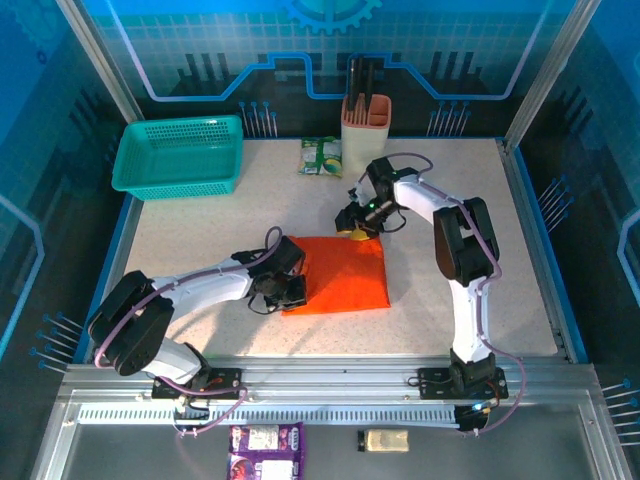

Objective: Fold the inside-out t-shirt

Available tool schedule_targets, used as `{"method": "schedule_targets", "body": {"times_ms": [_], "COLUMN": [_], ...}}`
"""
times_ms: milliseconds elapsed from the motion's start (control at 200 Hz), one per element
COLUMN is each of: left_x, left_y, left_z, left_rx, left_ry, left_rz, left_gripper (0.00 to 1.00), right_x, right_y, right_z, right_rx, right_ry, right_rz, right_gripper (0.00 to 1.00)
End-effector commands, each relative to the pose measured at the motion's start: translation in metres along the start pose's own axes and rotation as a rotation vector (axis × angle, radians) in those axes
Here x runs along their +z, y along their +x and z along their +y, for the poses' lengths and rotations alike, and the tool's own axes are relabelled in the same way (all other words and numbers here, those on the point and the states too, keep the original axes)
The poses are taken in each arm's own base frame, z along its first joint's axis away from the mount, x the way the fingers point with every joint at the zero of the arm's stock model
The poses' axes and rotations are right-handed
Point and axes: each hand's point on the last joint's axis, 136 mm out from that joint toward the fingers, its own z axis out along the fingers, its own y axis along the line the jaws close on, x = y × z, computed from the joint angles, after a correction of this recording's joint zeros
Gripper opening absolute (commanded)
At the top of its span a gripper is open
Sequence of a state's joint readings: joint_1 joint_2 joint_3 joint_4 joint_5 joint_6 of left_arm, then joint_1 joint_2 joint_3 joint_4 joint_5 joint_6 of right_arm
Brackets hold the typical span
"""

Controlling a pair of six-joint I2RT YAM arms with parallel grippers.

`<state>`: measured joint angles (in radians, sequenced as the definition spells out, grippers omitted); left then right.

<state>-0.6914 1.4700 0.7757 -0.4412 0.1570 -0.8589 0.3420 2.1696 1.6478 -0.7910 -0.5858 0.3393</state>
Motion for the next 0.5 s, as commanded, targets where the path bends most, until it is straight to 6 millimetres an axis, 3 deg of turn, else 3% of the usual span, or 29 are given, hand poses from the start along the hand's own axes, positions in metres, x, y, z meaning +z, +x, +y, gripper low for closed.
{"method": "schedule_targets", "body": {"times_ms": [0, 255, 490], "left_x": [-0.001, 0.014, 0.02], "left_y": [0.004, 0.0, -0.025], "left_z": [0.001, 0.023, 0.036], "left_rx": [-0.015, -0.053, -0.077], "left_ry": [0.013, -0.038, -0.04], "left_rz": [-0.004, -0.007, 0.0], "left_gripper": [0.01, 0.01, 0.0], "right_x": [0.01, 0.015, -0.004], "right_y": [0.008, 0.012, 0.033], "right_z": [-0.001, -0.037, -0.05], "right_rx": [-0.02, 0.04, 0.081], "right_ry": [-0.001, 0.097, 0.135], "right_rz": [0.066, 0.074, 0.033], "right_gripper": [0.57, 0.56, 0.56]}}
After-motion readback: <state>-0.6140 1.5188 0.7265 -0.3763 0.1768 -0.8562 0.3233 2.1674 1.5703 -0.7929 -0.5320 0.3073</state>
